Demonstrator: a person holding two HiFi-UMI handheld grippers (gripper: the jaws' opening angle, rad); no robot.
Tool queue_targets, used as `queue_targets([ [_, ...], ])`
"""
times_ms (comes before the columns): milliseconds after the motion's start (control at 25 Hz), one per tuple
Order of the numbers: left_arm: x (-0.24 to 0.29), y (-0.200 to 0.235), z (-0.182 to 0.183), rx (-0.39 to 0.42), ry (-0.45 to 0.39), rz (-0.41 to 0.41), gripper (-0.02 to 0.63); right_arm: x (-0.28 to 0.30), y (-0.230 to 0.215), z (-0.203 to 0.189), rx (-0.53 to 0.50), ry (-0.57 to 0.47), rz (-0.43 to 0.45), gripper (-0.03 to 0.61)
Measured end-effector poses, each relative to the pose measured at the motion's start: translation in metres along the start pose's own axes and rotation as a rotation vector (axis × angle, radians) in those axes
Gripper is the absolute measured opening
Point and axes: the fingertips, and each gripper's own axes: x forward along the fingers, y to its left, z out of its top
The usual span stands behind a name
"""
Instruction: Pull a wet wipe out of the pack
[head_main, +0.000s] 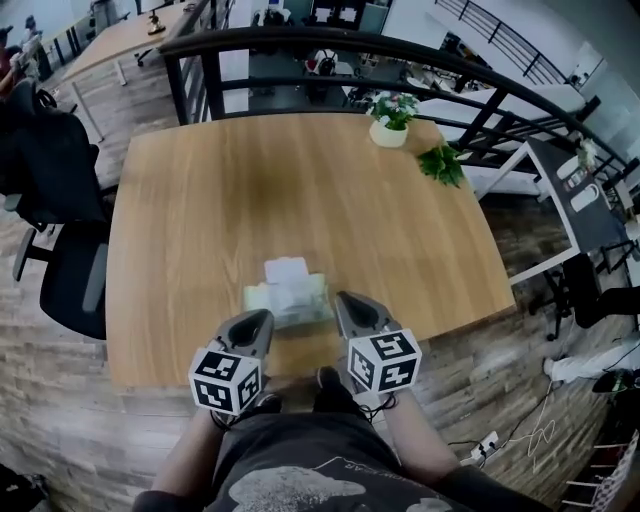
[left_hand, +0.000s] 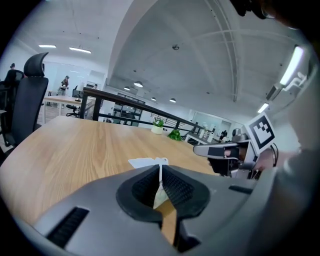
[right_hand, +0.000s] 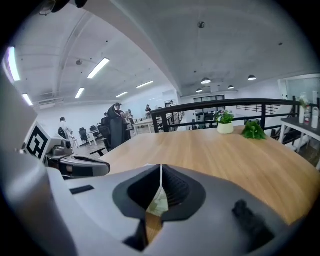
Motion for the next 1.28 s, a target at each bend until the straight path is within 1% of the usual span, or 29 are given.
queue_targets([
  [240, 0.017, -0.001, -0.003, -0.019, 0.008, 0.106, 0.025, 0.028, -0.008, 0.002, -0.054, 0.046, 0.136, 0.025],
  [440, 0.032, -0.008, -0.012, -0.012, 0.035, 0.164, 0.026, 0.045, -0.016, -0.004, -0.079, 0.078, 0.235, 0.026],
  [480, 0.035, -0.008, -0.014, -0.013, 0.039, 0.176, 0.03, 0.048, -0.016, -0.005, -0.076, 0.081, 0.254, 0.026],
  [520, 0.037, -0.009, -0.015, -0.017, 0.042, 0.187, 0.054, 0.05, -0.017, -0.006, -0.073, 0.086, 0.27, 0.025],
  [600, 0.041, -0.01, -0.017, -0.029, 0.045, 0.207, 0.113, 0.053, -0.017, -0.009, -0.072, 0.099, 0.298, 0.026],
  [680, 0.046, -0.01, -0.017, -0.029, 0.042, 0.232, 0.143, 0.056, -0.016, -0.012, -0.082, 0.114, 0.324, 0.026],
  [800, 0.052, -0.008, -0.019, 0.011, 0.049, 0.279, 0.173, 0.058, -0.013, -0.017, -0.106, 0.134, 0.366, 0.026],
  [960, 0.058, -0.003, -0.02, 0.037, 0.068, 0.351, 0.184, 0.06, -0.009, -0.022, -0.134, 0.155, 0.409, 0.025],
  [1080, 0.056, 0.003, -0.018, 0.01, 0.058, 0.413, 0.184, 0.059, -0.003, -0.023, -0.155, 0.162, 0.442, 0.026],
  [1160, 0.054, 0.003, -0.018, -0.01, 0.047, 0.436, 0.184, 0.057, -0.002, -0.023, -0.171, 0.166, 0.457, 0.026],
  [1280, 0.053, 0.003, -0.02, -0.013, 0.045, 0.466, 0.184, 0.056, -0.003, -0.026, -0.188, 0.177, 0.47, 0.026],
])
